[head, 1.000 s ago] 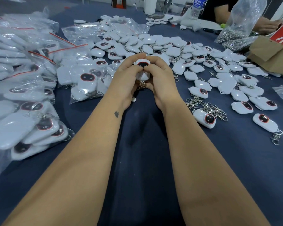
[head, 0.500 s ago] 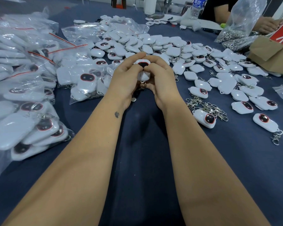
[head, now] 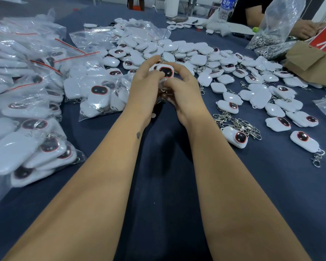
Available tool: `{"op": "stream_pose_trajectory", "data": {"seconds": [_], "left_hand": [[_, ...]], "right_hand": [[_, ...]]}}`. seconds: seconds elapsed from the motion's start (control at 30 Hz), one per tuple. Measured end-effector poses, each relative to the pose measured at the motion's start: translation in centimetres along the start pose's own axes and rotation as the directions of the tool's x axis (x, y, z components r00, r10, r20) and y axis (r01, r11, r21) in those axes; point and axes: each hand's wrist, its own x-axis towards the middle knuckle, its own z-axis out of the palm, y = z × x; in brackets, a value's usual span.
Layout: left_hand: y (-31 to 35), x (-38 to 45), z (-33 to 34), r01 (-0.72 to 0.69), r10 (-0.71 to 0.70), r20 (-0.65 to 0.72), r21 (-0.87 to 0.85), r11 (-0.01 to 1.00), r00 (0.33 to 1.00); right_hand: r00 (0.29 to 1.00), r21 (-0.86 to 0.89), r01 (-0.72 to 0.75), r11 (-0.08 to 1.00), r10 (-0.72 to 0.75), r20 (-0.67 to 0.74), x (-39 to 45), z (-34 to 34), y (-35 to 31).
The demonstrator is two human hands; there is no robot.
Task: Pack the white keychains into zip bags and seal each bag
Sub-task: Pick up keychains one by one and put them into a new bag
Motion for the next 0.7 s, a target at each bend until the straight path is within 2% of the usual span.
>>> {"op": "stream_pose_trajectory", "data": {"seconds": [0.07,0.1,0.17,0.2,0.23,0.27,0.33,0.4,0.47,0.53,0.7], "left_hand": [[0.1,-0.3,-0.2,-0.181,0.177,0.036,0.226,0.957,0.983],[0.3,-0.4,-0.4,-0.286,0.288,0.05,0.369,0.884,0.956],[0.5,-0.3,-1.3,-0.399,0.481,0.072,0.671,0.625,0.874],[0.6,-0.1,-1.7,-0.367,0.534,0.079,0.809,0.459,0.842],[0.5,0.0,-2.1,-0.282,0.54,0.076,0.908,0.311,0.838],[0.4,0.2,-2.3,-0.184,0.498,0.06,0.962,0.203,0.865],[0.0,0.3,-2.6,-0.039,0.348,0.008,0.996,0.084,0.937],[-0.2,0.3,-2.7,-0.007,0.291,-0.008,0.999,0.051,0.957],[0.0,0.4,-2.6,-0.002,0.313,-0.017,0.998,0.062,0.95],[0.1,0.3,-2.3,0.007,0.32,-0.033,0.996,0.084,0.947],[0.1,0.1,-2.2,-0.005,0.323,-0.034,0.993,0.121,0.946]], "right_hand": [[0.998,0.055,-0.006,0.998,0.01,-0.068,0.2,-0.2,-0.2],[0.995,0.096,-0.015,0.995,0.024,-0.098,0.3,-0.3,-0.3],[0.99,0.146,-0.028,0.989,0.048,-0.134,0.4,-0.4,-0.3],[0.989,0.135,-0.034,0.99,0.052,-0.137,0.4,-0.4,-0.3],[0.99,0.113,-0.037,0.993,0.052,-0.134,0.4,-0.4,-0.3],[0.991,0.097,-0.037,0.995,0.049,-0.126,0.3,-0.3,-0.3],[0.992,0.091,-0.039,0.995,0.05,-0.119,0.3,-0.3,-0.1],[0.988,-0.005,-0.04,0.999,0.039,-0.15,0.4,-0.3,0.1],[0.983,-0.264,-0.029,0.964,-0.021,-0.183,0.5,-0.2,0.5],[0.983,-0.476,-0.003,0.88,-0.083,-0.161,0.4,-0.1,0.8],[0.972,-0.694,0.112,0.712,-0.222,-0.071,0.3,-0.1,1.1]]}}
